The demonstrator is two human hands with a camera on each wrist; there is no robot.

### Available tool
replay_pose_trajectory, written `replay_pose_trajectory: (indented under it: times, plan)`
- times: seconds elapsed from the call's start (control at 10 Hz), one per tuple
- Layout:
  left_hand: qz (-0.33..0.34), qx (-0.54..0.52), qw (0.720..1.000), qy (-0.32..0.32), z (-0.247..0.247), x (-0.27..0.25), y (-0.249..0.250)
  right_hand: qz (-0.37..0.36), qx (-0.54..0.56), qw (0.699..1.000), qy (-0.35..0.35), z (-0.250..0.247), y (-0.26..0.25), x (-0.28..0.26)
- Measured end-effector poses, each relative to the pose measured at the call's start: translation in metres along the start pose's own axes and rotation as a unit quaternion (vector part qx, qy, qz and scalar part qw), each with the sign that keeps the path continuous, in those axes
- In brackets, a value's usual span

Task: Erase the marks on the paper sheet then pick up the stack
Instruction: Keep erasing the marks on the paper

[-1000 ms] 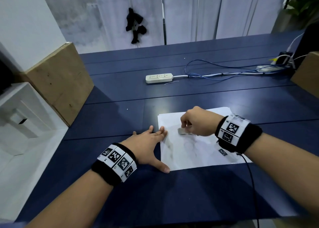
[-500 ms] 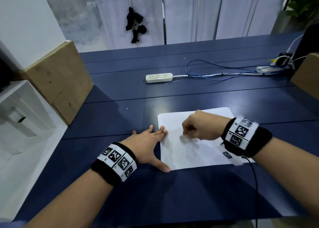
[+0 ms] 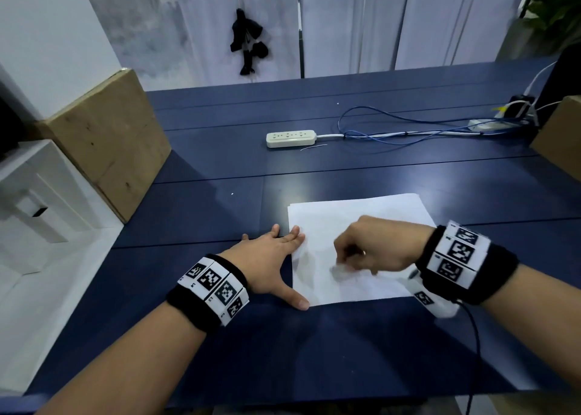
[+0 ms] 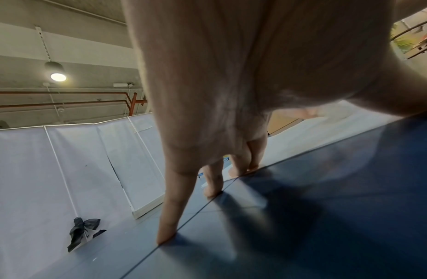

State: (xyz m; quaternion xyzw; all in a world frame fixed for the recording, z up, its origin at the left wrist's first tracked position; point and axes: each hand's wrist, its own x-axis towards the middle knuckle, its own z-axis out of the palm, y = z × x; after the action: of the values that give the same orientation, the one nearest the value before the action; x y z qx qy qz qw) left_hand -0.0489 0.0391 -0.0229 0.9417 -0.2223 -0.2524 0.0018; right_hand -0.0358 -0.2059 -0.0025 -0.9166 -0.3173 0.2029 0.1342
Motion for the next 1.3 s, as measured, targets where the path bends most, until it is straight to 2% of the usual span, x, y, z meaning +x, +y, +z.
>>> replay_pose_trajectory:
  times: [0.1, 0.2, 0.3, 0.4, 0.5, 0.6, 0.7, 0.8, 0.9, 1.0, 1.1, 1.2, 1.3]
  plan:
    - [0.001, 0.001, 1.000, -0.004, -0.001, 0.000, 0.001, -0.005, 0.008, 1.000, -0.013, 0.003, 0.000, -0.004]
    - [0.000, -0.001, 1.000, -0.004, -0.001, -0.001, 0.001, 0.030, -0.047, 0.996, 0.077, -0.005, 0.005, 0.009]
    - [-0.002, -0.004, 1.000, -0.005, -0.002, -0.002, 0.001, 0.053, -0.053, 0.992, 0.101, -0.009, 0.006, 0.009]
    - [-0.003, -0.002, 1.000, -0.005, -0.002, -0.002, 0.002, 0.012, -0.030, 0.999, 0.006, -0.005, -0.007, -0.009]
    - [-0.005, -0.004, 1.000, -0.008, -0.002, -0.001, 0.001, -0.009, -0.004, 0.998, -0.061, 0.001, -0.016, -0.017]
    - [-0.004, -0.002, 1.000, -0.008, -0.002, -0.001, 0.001, 0.020, -0.039, 0.999, 0.024, -0.005, -0.007, -0.003]
    - [-0.005, -0.005, 1.000, -0.009, -0.002, -0.002, 0.001, 0.047, -0.043, 0.996, 0.069, -0.006, 0.000, 0.002]
    - [-0.006, -0.005, 1.000, -0.007, -0.002, -0.001, 0.002, -0.001, -0.006, 1.000, 0.003, 0.003, -0.011, -0.011]
    - [-0.005, -0.003, 1.000, -0.007, -0.001, -0.001, 0.002, -0.022, -0.010, 1.000, -0.018, 0.005, -0.018, -0.013]
    - [-0.004, -0.003, 1.000, -0.004, -0.002, -0.002, 0.002, 0.014, -0.052, 0.998, 0.042, -0.003, -0.012, 0.002]
    - [-0.005, -0.003, 1.000, 0.000, -0.002, -0.002, 0.002, 0.010, -0.052, 0.998, 0.044, -0.001, -0.012, 0.002]
    - [-0.004, -0.002, 1.000, 0.003, 0.000, -0.001, 0.001, -0.032, -0.021, 0.999, -0.015, 0.011, -0.021, -0.009]
    - [-0.005, 0.000, 1.000, 0.000, 0.000, -0.001, 0.001, -0.013, -0.011, 1.000, -0.008, 0.008, -0.016, -0.007]
